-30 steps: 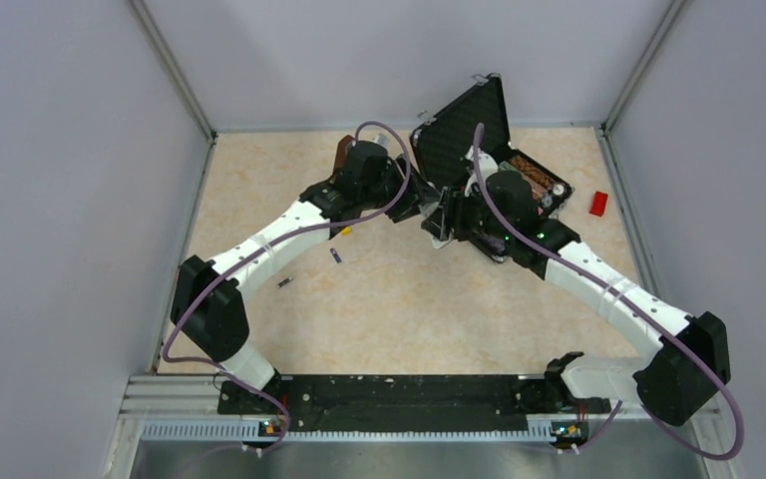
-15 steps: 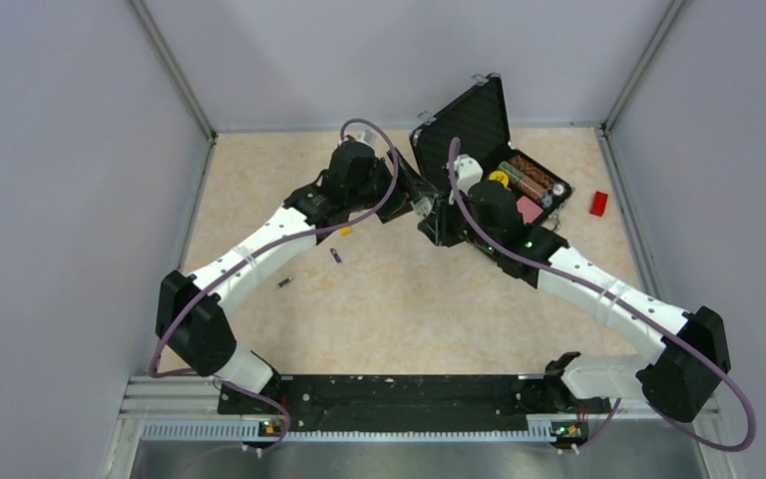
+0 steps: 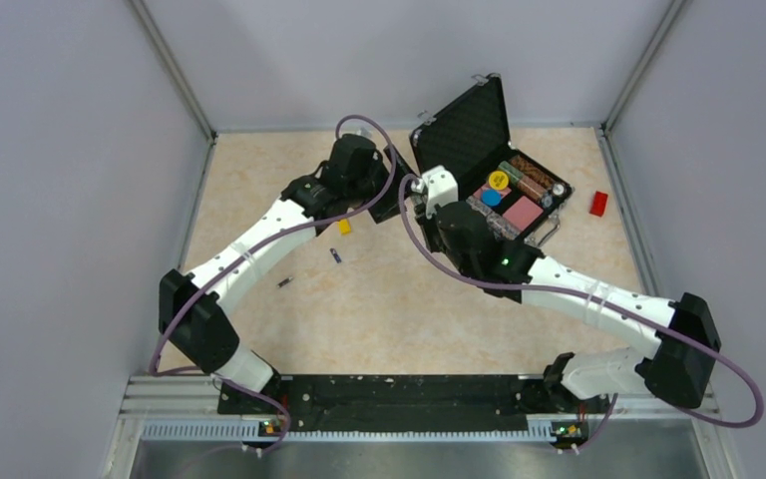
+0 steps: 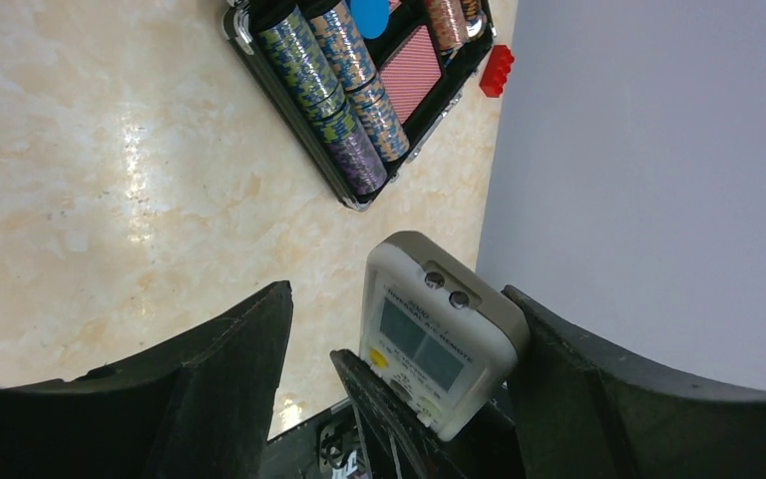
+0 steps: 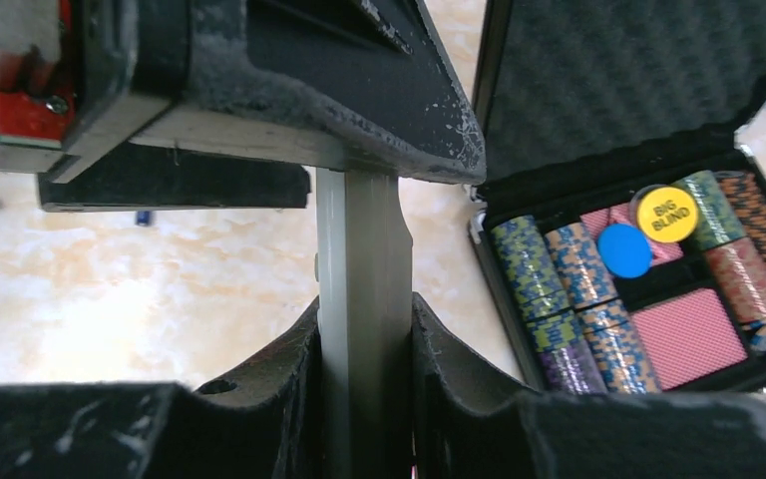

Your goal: Load the batteries into the remote control

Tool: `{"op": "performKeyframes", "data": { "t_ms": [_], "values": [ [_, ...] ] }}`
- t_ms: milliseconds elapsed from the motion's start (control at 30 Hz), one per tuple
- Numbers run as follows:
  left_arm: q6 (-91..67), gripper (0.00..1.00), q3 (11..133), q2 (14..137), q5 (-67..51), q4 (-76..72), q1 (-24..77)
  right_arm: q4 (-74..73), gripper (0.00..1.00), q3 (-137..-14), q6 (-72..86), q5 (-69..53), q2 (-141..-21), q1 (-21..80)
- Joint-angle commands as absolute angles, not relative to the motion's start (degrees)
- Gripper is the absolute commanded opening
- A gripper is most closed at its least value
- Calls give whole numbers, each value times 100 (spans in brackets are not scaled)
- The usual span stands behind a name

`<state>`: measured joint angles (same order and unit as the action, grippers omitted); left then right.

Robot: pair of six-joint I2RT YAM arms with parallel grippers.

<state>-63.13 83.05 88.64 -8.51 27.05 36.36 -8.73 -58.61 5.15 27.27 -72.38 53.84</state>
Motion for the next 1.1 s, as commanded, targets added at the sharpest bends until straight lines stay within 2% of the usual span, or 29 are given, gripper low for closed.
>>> {"op": "performKeyframes", "data": {
  "t_ms": [0, 100, 167, 400, 567, 767, 1000, 1067],
  "values": [
    [-6319, 79, 8483, 8780, -750, 2952, 3619, -418, 4, -6123, 66, 3745, -7315, 5466],
    [-6336, 81, 8466, 8817, -760, 2945, 3612, -233, 5, -6088, -160, 3857, -7334, 5471],
    [-6370, 78, 8490, 8879, -798, 2892, 3618, -59, 6, -6044, -306, 4027, -7367, 5510],
    [-6329, 50, 8734, 9130, -900, 2967, 3614, 711, 7, -5794, -1142, 4249, -7467, 5719],
    [-6302, 36, 8789, 9233, -948, 3048, 3608, 1083, 7, -5593, -1621, 4424, -7529, 5855],
    [-6245, 0, 8780, 9296, -951, 3107, 3604, 1519, 13, -5369, -2141, 4547, -7547, 5940],
    [-6140, 0, 8793, 9336, -1010, 3146, 3519, 2102, 22, -5115, -2814, 4565, -7503, 5991],
    [-6104, 0, 8791, 9335, -1012, 3162, 3481, 2153, 32, -5068, -2904, 4493, -7474, 5989]
  ]
}}
